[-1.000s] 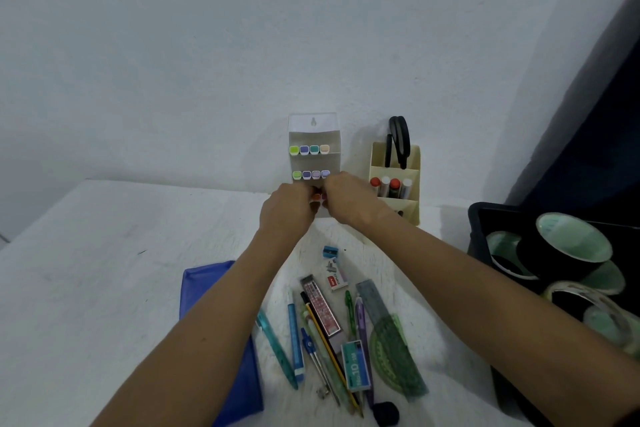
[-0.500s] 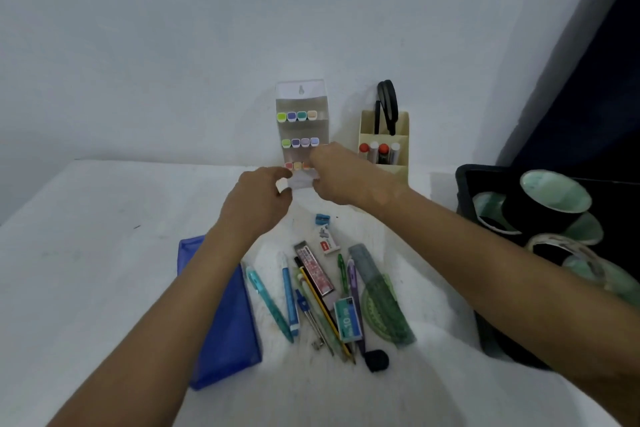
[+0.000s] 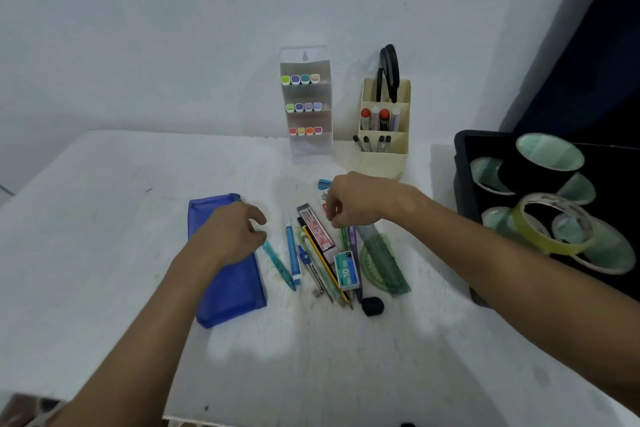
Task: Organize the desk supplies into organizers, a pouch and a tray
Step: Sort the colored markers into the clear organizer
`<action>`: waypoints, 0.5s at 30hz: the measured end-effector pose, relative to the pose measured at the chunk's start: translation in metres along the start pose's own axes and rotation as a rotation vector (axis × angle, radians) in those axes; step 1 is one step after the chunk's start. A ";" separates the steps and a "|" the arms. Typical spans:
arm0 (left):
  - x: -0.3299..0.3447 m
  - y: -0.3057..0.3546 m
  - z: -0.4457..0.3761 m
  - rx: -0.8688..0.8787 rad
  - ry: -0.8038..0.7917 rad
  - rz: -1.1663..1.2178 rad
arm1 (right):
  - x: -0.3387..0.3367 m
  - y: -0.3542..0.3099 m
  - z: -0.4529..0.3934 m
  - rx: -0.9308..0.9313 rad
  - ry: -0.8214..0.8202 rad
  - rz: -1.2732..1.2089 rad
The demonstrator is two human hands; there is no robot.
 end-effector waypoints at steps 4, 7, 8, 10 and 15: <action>0.013 -0.003 0.006 -0.030 -0.018 -0.065 | 0.017 0.019 0.006 0.132 -0.065 0.041; 0.021 0.007 0.010 -0.022 -0.018 -0.050 | 0.028 0.030 0.008 0.228 -0.071 -0.024; 0.023 0.013 0.010 -0.009 -0.015 -0.036 | 0.029 0.031 0.007 0.250 -0.063 -0.049; 0.025 0.025 0.010 0.021 -0.012 -0.002 | 0.029 0.031 0.005 0.280 -0.030 -0.076; 0.031 0.041 0.008 0.056 -0.019 0.154 | 0.033 0.032 0.001 0.310 0.012 -0.254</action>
Point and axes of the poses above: each hand's wrist, its own z-axis away from the middle knuckle, its own x-axis out of the palm, y = z × x, the point moved 8 cm from there along -z, towards the middle knuckle, and after that the axes turned 3 degrees about -z, right-handed, at the moved point
